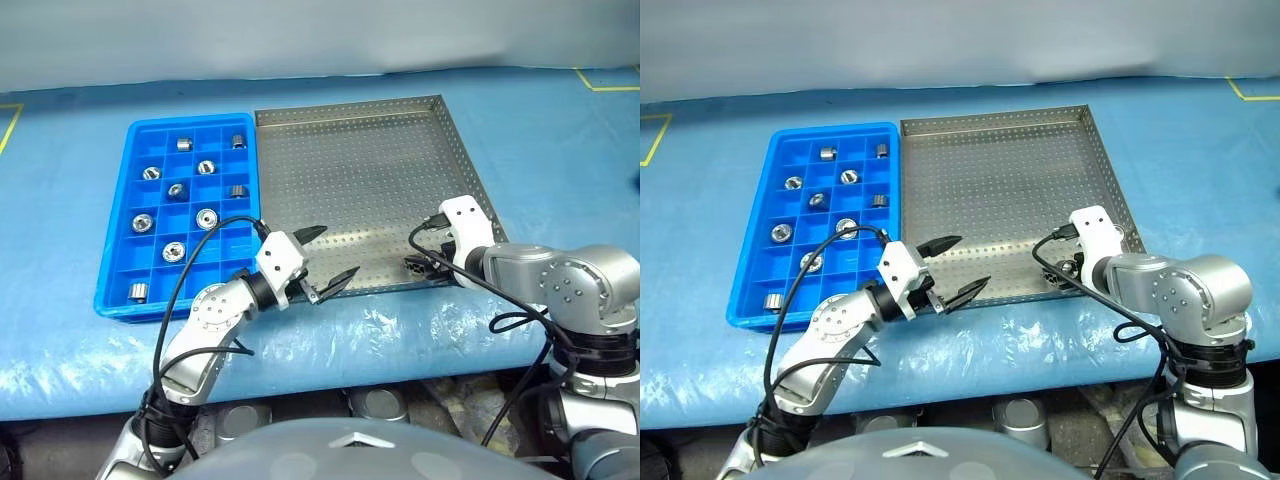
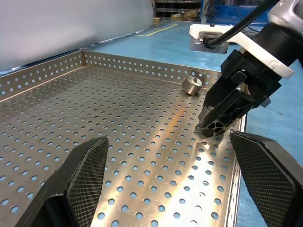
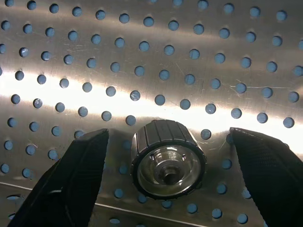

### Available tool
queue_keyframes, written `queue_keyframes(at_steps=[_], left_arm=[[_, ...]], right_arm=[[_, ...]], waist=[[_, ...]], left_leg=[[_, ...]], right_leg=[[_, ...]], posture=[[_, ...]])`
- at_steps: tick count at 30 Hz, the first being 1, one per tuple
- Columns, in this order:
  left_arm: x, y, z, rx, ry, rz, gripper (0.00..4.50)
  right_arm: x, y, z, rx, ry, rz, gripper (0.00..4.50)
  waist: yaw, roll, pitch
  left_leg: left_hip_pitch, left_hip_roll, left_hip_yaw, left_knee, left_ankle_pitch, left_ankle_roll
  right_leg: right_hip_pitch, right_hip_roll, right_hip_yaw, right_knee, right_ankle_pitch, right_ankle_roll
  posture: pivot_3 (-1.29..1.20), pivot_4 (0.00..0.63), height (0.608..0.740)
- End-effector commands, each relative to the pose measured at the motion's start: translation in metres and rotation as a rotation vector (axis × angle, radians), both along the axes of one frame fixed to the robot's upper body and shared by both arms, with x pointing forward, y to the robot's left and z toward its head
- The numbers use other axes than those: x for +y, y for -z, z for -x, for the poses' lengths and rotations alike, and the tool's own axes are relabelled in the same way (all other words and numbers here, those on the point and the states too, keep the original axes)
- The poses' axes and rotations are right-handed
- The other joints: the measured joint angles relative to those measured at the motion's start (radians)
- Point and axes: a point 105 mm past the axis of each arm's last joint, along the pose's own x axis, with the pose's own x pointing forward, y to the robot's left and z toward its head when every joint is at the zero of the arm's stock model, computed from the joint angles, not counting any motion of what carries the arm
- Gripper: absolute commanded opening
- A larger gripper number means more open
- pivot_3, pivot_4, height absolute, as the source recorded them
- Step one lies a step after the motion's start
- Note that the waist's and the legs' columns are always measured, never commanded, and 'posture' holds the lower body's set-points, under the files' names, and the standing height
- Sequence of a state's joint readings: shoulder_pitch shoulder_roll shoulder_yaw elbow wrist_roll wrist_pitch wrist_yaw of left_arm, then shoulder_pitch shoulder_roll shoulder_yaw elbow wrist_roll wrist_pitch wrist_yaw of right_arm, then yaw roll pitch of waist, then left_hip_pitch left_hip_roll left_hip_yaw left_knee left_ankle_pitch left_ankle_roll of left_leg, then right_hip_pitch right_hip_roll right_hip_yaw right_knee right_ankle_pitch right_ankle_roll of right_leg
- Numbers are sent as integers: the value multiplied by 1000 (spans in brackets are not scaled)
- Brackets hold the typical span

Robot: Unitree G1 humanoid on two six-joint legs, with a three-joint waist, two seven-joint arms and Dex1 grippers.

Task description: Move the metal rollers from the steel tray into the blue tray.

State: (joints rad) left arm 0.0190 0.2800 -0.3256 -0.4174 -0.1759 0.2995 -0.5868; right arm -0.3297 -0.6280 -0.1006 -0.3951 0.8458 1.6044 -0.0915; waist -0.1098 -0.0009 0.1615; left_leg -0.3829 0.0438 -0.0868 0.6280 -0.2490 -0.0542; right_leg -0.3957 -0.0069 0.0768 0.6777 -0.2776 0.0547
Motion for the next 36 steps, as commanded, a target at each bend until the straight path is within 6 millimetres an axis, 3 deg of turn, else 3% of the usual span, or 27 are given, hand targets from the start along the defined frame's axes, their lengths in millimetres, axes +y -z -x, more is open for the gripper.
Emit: queue_keyframes(at_steps=[1,5,6,11,19,26,31,36], left_arm=[[-1,-11,2,-48,-2,19,4500],[3,-11,1,-52,-20,14,4500],[5,-12,1,-56,-31,14,4500],[20,-22,-3,-91,-118,29,4500],[67,-45,-8,-161,-389,47,4500],[115,-52,7,-177,-606,19,4500],[129,-50,21,-164,-673,-9,4500],[133,-42,33,-121,-725,-5,4500]], right_arm=[[4,-1,1,17,-30,9,3217],[12,-5,-2,8,-60,3,1901],[15,-9,-4,-6,-72,-1,1801],[46,-34,-19,-134,-138,-39,1801],[136,-67,-43,-376,-300,-204,1801],[212,-87,-46,-504,-537,-296,1801],[243,-89,-43,-508,-663,-336,1801],[259,-73,-32,-445,-771,-331,1801]], waist=[[2,0,0],[2,0,0],[3,0,0],[2,0,0],[48,0,0],[79,0,0],[105,0,0],[134,0,0]], left_leg=[[0,0,0,0,0,0],[1,0,0,0,0,0],[1,1,0,0,0,0],[1,1,1,-1,0,0],[0,2,0,-2,0,0],[-1,2,-1,-2,0,0],[-1,2,-2,-2,0,0],[-1,2,-2,-3,0,0]], right_leg=[[0,0,0,0,0,0],[0,1,0,0,0,1],[0,1,0,0,0,1],[-1,2,2,1,0,1],[-2,2,0,0,1,-2],[-3,0,-2,-1,1,-3],[-3,0,-4,0,1,-3],[-3,0,-4,0,1,-4]], posture=[[-72,150,740],[-54,150,740],[-46,150,740],[-12,150,740],[73,150,740],[161,150,740],[227,150,740],[269,150,740]])
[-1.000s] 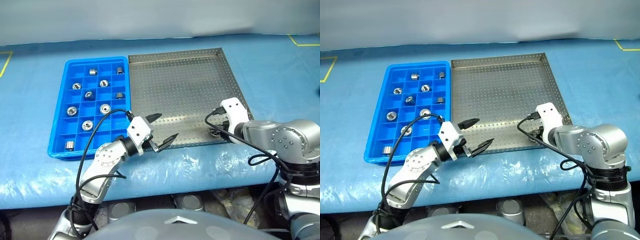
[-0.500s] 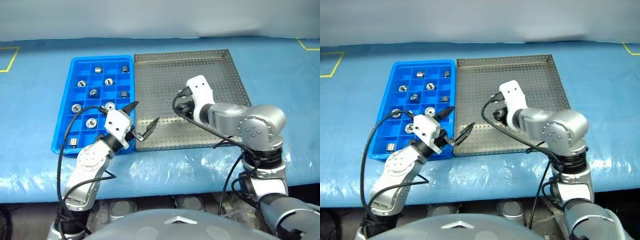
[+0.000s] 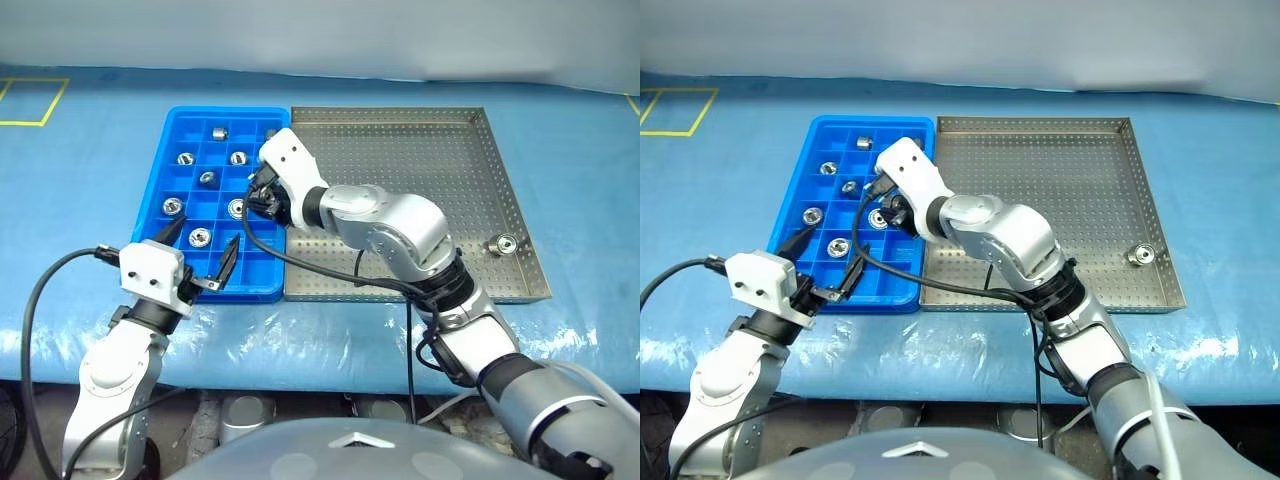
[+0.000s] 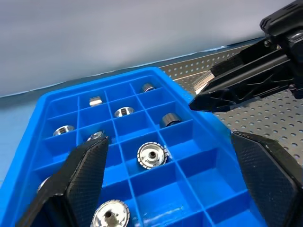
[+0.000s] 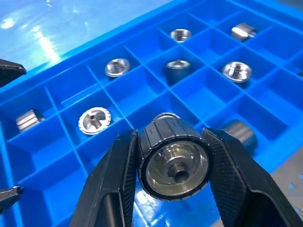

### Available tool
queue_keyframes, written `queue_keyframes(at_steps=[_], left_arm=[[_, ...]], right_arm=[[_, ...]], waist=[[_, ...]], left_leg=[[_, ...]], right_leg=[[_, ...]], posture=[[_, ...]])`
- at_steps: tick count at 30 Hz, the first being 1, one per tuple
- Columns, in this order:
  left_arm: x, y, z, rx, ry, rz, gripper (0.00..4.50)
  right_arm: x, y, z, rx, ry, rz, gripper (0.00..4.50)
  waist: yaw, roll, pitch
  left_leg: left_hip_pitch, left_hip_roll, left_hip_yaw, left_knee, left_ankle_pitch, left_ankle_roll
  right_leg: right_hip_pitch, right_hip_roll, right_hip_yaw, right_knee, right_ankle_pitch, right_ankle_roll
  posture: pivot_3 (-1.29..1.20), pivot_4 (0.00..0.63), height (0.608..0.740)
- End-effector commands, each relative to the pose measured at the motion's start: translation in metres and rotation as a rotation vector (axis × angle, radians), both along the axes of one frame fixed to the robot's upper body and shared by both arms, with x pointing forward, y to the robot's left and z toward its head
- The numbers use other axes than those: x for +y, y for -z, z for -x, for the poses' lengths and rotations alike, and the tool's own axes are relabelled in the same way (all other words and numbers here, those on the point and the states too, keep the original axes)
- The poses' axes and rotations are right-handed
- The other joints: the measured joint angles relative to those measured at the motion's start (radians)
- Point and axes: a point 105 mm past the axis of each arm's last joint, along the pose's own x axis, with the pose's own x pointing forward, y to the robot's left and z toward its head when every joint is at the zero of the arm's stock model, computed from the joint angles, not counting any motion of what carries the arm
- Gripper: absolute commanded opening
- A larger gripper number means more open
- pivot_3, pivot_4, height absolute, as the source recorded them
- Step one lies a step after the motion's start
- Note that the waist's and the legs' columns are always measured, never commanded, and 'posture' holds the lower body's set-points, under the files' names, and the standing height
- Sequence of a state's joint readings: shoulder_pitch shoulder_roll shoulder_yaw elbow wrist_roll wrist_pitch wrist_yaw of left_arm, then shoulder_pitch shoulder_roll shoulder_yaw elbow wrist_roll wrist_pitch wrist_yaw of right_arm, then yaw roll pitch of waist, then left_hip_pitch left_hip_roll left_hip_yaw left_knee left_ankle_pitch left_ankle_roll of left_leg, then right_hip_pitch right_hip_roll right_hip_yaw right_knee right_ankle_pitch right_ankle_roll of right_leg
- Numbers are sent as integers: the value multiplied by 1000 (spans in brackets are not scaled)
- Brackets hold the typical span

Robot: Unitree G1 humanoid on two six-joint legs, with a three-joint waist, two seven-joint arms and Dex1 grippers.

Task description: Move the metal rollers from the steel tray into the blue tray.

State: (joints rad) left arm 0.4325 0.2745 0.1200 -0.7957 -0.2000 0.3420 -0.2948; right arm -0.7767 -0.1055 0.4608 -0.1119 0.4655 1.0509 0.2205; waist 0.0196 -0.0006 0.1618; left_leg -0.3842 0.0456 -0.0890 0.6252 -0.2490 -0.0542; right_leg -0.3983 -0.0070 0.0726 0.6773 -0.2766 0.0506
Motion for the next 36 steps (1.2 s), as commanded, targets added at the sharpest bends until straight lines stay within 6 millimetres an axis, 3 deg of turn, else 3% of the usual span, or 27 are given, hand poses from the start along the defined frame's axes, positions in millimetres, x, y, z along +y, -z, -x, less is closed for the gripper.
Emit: queue_keyframes(at_steps=[1,6,14,20,24,28,32,36], left_arm=[[-4,-9,9,-34,-5,14,4500],[-10,1,12,3,11,39,4500],[-23,5,6,21,79,55,4500],[-30,5,-2,18,136,58,4500],[-40,6,-11,17,193,71,4500],[-48,6,-18,11,242,76,4500],[-52,6,-24,8,278,73,4500],[-55,5,-28,4,303,70,4500]], right_arm=[[9,2,9,-18,-81,16,1801],[0,26,11,16,-99,112,1801],[-10,27,7,21,-47,126,4407],[-32,6,-17,60,210,-73,4463],[-66,-7,-45,74,559,-281,4463],[-107,-16,-61,-7,901,-415,4463],[-143,-16,-63,-109,1194,-416,4463],[-159,-8,-57,-150,1361,-396,4463]], waist=[[8,0,0],[25,0,0],[23,0,0],[19,0,0],[-3,0,0],[-23,0,0],[-57,1,0],[-87,1,0]], left_leg=[[0,0,0,0,0,0],[0,0,-1,0,0,0],[0,0,-1,-1,0,0],[0,0,-1,-1,0,-1],[0,0,-1,0,1,-1],[0,0,-1,-1,1,-1],[0,-1,0,-2,1,-1],[0,-1,0,-4,1,-1]], right_leg=[[0,0,0,0,0,0],[0,0,-1,0,-1,-1],[0,0,-1,0,-1,-2],[0,0,-2,0,-1,-2],[0,0,-2,1,-1,-2],[0,0,-1,1,-1,-2],[-1,-1,-1,0,-1,-2],[-2,-1,0,1,-1,-2]], posture=[[276,150,740],[273,150,740],[223,150,740],[157,150,740],[84,150,740],[36,150,740],[-4,150,740],[-26,150,740]])
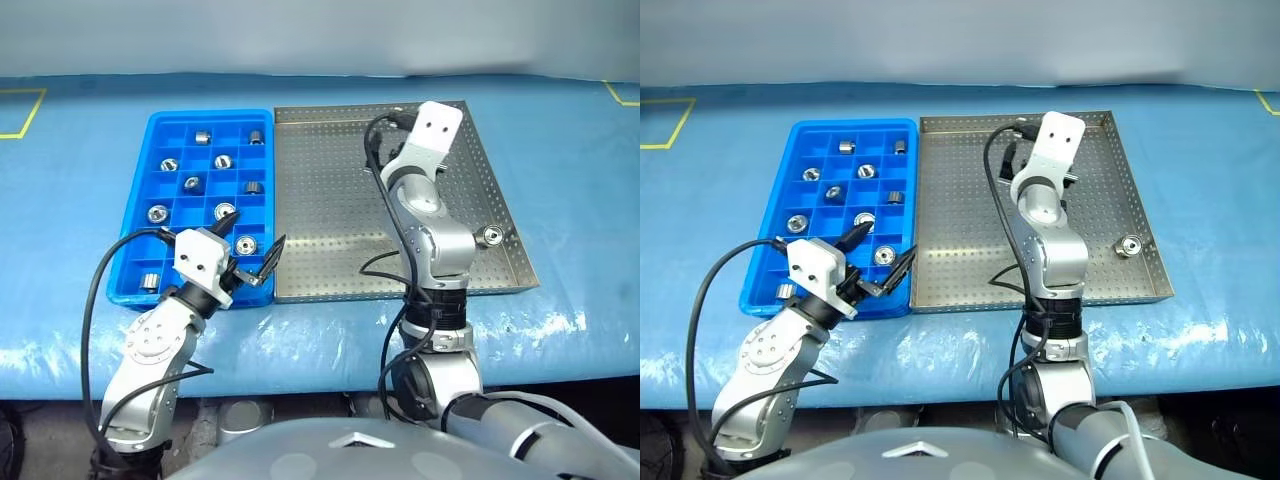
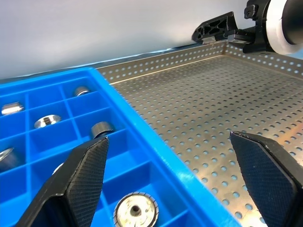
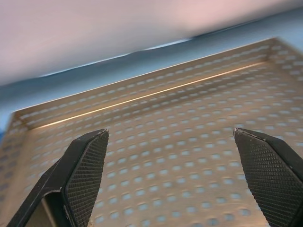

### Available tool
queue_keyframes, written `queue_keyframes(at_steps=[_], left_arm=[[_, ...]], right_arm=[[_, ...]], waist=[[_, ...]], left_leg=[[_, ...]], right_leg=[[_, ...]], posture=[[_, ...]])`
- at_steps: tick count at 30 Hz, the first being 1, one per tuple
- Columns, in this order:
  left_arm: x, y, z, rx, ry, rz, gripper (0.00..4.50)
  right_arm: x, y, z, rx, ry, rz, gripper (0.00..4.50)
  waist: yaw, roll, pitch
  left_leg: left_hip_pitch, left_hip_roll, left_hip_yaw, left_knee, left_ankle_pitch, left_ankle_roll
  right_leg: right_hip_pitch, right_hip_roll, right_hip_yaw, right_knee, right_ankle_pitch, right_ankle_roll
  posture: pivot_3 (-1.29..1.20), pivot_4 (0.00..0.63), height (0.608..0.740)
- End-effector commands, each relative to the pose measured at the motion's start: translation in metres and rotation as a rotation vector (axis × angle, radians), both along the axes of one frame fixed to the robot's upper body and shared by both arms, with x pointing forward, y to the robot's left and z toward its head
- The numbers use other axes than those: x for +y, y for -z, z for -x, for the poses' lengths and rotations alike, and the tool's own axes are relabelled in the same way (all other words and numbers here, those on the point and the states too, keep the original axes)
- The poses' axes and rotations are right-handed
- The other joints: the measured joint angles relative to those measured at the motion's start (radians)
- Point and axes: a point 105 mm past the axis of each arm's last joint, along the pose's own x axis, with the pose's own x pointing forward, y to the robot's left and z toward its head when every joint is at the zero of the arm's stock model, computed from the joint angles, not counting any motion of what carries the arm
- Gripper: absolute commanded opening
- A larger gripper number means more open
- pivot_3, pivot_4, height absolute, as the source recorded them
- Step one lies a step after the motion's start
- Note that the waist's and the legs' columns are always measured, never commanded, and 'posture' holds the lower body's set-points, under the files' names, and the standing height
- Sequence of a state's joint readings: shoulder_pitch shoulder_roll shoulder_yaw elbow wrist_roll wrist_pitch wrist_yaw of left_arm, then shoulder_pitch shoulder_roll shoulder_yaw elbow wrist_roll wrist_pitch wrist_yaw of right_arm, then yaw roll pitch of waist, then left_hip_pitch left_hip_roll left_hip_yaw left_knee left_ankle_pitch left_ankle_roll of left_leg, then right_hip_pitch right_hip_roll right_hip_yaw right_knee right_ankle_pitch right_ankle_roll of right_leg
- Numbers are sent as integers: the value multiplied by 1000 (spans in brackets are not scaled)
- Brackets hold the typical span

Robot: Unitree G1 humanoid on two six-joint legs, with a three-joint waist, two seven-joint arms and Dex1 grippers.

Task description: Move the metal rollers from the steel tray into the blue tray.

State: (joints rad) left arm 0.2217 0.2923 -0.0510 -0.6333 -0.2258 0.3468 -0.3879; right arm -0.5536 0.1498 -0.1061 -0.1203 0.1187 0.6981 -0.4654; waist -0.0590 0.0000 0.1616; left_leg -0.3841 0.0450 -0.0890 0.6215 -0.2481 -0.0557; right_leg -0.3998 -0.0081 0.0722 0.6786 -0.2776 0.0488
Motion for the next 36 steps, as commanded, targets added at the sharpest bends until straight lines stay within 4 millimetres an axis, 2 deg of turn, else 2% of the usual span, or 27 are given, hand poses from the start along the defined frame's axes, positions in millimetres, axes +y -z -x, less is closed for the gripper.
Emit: queue_keyframes(at_steps=[1,6,12,23,31,36], left_arm=[[-4,-4,-1,-12,36,9,4500],[-11,-5,-2,-15,75,11,4500],[-27,-7,-2,-28,152,7,4500],[-41,-5,0,-19,213,26,4500],[-41,-4,-1,-17,215,25,4500],[-39,-3,-2,-21,208,20,4500]], right_arm=[[15,2,12,-23,106,-88,4463],[1,10,24,-18,325,-29,4463],[1,29,30,63,399,-78,4463],[-18,53,45,164,671,-108,4463],[-5,59,47,209,713,-193,4463],[-8,63,44,225,734,-251,4463]], waist=[[-13,0,0],[-25,0,0],[-26,0,0],[-26,0,0],[-31,0,0],[-32,0,0]], left_leg=[[0,0,0,0,0,0],[0,0,0,0,0,0],[0,0,1,1,0,0],[0,0,1,1,0,0],[0,0,1,1,0,0],[0,0,1,1,0,0]], right_leg=[[0,0,0,0,0,0],[0,0,1,1,0,0],[0,0,1,1,0,0],[0,0,1,1,0,0],[0,0,1,1,0,0],[0,0,1,1,0,0]], posture=[[-29,150,740],[-34,150,740],[-28,150,740],[-39,150,740],[-36,150,740],[-29,150,740]])
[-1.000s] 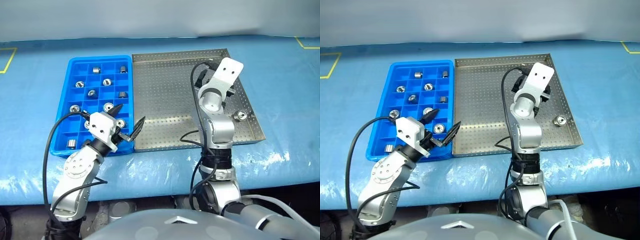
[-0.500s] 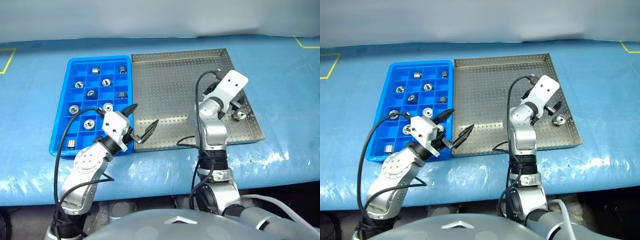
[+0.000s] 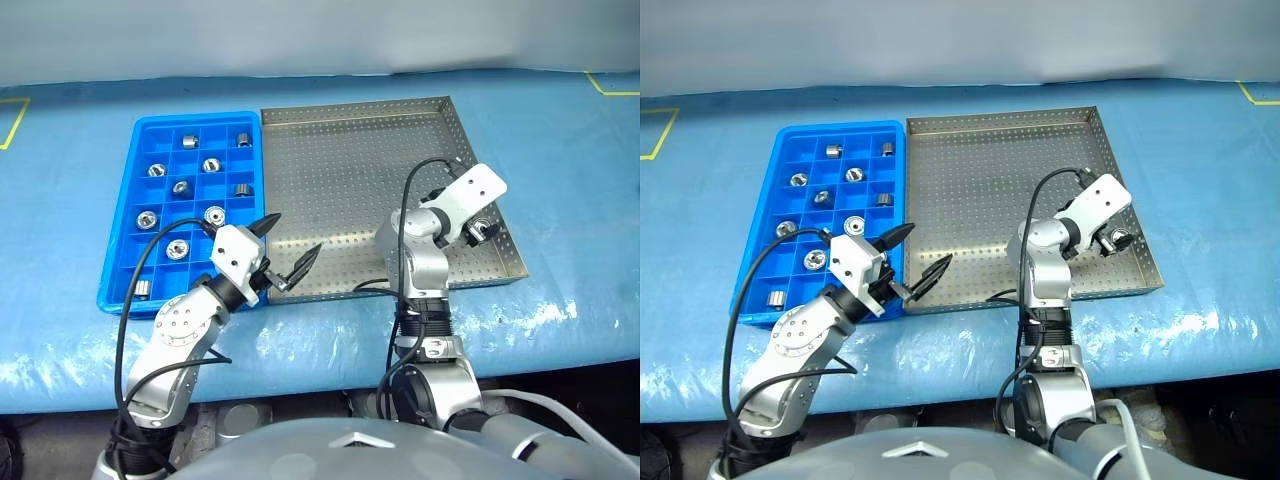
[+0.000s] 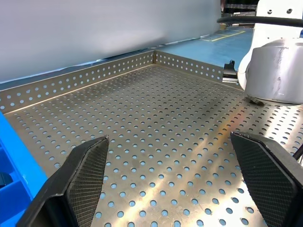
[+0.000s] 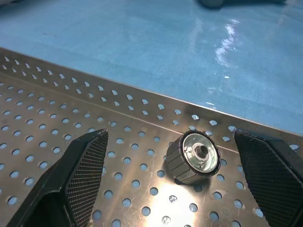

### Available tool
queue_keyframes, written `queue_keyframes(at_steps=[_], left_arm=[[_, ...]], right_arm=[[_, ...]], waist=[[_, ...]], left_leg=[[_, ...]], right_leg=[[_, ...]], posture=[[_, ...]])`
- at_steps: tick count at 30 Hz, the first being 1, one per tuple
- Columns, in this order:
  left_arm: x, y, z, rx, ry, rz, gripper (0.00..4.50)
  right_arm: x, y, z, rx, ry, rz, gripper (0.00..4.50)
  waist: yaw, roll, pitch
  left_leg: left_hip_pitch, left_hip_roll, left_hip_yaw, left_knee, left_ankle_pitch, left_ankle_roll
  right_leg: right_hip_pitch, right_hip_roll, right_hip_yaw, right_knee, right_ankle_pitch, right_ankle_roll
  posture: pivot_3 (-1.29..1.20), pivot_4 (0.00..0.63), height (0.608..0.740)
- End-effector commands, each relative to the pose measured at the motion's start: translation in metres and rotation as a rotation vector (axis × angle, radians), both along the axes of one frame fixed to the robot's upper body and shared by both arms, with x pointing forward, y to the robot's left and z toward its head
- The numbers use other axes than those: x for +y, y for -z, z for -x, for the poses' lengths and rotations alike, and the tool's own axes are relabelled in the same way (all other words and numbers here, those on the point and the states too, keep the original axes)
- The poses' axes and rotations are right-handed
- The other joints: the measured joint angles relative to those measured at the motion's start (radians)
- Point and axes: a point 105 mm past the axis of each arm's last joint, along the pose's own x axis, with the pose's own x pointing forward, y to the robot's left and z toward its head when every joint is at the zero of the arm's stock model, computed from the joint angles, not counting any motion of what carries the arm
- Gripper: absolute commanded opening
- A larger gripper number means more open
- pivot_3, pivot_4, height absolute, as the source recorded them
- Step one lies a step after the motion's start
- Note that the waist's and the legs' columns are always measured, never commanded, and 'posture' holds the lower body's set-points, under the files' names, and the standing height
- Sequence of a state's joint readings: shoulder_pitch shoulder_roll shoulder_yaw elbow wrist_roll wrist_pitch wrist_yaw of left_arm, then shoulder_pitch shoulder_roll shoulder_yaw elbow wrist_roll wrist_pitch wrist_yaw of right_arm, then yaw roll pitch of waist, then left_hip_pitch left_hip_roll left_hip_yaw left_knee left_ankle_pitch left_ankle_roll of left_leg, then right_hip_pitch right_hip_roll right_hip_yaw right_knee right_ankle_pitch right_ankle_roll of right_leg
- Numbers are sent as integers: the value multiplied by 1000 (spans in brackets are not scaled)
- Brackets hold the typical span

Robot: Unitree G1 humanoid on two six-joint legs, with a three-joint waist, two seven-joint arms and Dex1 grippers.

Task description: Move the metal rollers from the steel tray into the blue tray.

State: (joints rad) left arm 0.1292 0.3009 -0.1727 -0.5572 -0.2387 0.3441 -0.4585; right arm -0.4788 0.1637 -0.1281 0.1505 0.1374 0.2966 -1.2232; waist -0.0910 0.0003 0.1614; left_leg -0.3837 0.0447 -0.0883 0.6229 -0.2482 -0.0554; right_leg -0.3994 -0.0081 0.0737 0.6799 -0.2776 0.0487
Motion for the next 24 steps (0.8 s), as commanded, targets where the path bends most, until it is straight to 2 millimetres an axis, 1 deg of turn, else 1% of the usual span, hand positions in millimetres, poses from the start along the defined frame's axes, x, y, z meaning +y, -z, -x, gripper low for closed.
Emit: queue_keyframes(at_steps=[1,6,11,14,19,24], left_arm=[[-2,-9,0,-43,12,10,4500],[-1,-9,0,-41,10,11,4500],[1,-9,0,-42,5,8,4500],[2,-9,0,-44,1,6,4500],[2,-10,1,-43,-1,7,4500],[3,-11,1,-42,-12,11,4500]], right_arm=[[57,1,-4,-38,-57,-254,4463],[52,3,-8,-45,-27,-297,4463],[51,5,-14,-55,-28,-327,4463],[49,7,-17,-53,-22,-334,4463],[45,5,-24,-73,-25,-316,4463],[33,3,-31,-72,23,-294,4463]], waist=[[0,0,0],[0,0,0],[1,0,0],[1,0,0],[3,0,0],[8,1,0]], left_leg=[[0,0,0,0,0,0],[0,0,0,0,0,0],[0,0,0,0,0,0],[0,0,0,0,0,0],[0,0,0,0,0,0],[0,0,0,0,0,0]], right_leg=[[0,0,0,0,0,0],[0,0,0,0,0,0],[0,0,0,0,0,0],[0,0,0,0,0,0],[0,0,0,0,0,0],[0,0,0,1,0,0]], posture=[[-27,150,740],[-21,150,740],[-13,150,740],[-7,150,740],[3,150,740],[19,150,740]])
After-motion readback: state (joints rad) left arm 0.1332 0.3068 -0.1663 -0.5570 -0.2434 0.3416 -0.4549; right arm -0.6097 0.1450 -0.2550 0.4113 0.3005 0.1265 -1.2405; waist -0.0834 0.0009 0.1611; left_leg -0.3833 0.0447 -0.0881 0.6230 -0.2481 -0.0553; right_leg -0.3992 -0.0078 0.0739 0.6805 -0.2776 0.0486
